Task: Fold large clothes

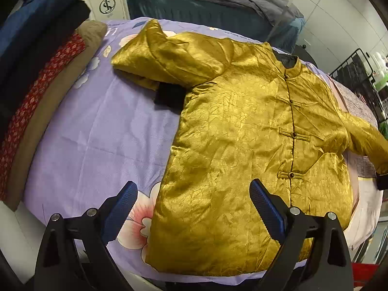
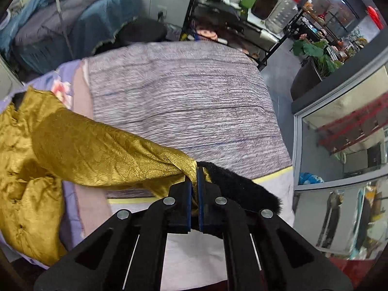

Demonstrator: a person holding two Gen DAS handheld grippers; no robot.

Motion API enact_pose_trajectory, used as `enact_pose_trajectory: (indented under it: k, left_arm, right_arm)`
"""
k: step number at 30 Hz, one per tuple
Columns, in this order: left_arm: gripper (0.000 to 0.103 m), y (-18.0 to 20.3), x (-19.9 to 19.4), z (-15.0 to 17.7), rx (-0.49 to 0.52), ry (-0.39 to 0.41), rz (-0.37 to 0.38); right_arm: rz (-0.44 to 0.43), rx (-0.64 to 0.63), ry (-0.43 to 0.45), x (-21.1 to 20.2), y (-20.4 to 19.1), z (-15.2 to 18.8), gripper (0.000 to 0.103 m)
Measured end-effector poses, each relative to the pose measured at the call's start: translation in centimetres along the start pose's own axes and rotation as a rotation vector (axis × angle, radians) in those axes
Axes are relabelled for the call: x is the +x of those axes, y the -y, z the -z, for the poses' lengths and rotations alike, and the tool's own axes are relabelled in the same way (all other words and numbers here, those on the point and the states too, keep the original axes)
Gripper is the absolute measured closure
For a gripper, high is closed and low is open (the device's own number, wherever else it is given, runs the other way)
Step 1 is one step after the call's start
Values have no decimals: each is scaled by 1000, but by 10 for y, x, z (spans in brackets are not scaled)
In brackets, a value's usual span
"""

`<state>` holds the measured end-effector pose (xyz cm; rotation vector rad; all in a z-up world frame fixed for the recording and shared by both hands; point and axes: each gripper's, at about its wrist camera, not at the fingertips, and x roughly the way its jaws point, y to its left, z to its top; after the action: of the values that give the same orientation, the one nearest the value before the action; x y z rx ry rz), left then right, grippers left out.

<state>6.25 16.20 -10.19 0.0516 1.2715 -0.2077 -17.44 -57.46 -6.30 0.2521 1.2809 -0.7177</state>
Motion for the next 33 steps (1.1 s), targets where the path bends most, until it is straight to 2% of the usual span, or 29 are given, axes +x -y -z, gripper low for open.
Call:
enact_pose_trajectory:
  k: [4,5,6,7,8,9,12,15,18,20,21,24,27,29,31,33]
  left_arm:
    - [11,-11,-5,8,-46,6,-17]
    - [11,-15,-6,11,-61,8,-25]
    - [11,-18,-7,13,-74,9,-32]
    - [11,-22,-9,16,-88,10,-39]
    - [11,-25,-9,18,-98,12,-45]
    - [11,-28,-10,20,-111,15,-51]
    - [11,-40,-12,25,-158,18,-59]
    - [11,-56,-10,23,-205,23,-63]
    - [11,-75,-9,9,-228,42,-85]
    - [11,-88,-11,-9,-231,67,-104]
    - [11,-93,-12,-23,-226,84,-110]
    - [11,-99,-12,-70,-179,121,-150]
    - [11,-93,-6,-127,-95,147,-191]
    - [11,-84,3,-169,-24,167,-218]
    - [9,-74,15,-204,43,162,-246]
    - [9,-60,42,-243,145,118,-301]
  right_arm:
    - [65,29,-28,39,-5,-20,96]
    - [112,36,-38,50,-8,-24,85]
    - [167,52,-50,59,-11,-26,66]
    - [206,66,-53,63,-13,-26,58]
    - [244,84,-41,65,-16,-27,44]
    - [268,107,-11,63,-20,-27,34]
    - [270,184,118,39,-33,-25,19]
    - [153,227,253,2,-56,-16,15]
    - [-9,202,293,-23,-89,-1,15]
    - [-77,171,295,-32,-113,12,14]
    - [-122,157,279,-35,-128,22,10]
    - [-209,141,210,-34,-167,55,10]
    - [-282,130,115,-29,-203,94,10]
    - [-321,134,82,-32,-220,118,10]
    - [-331,151,71,-41,-232,142,10]
    - [-343,166,62,-49,-242,159,10]
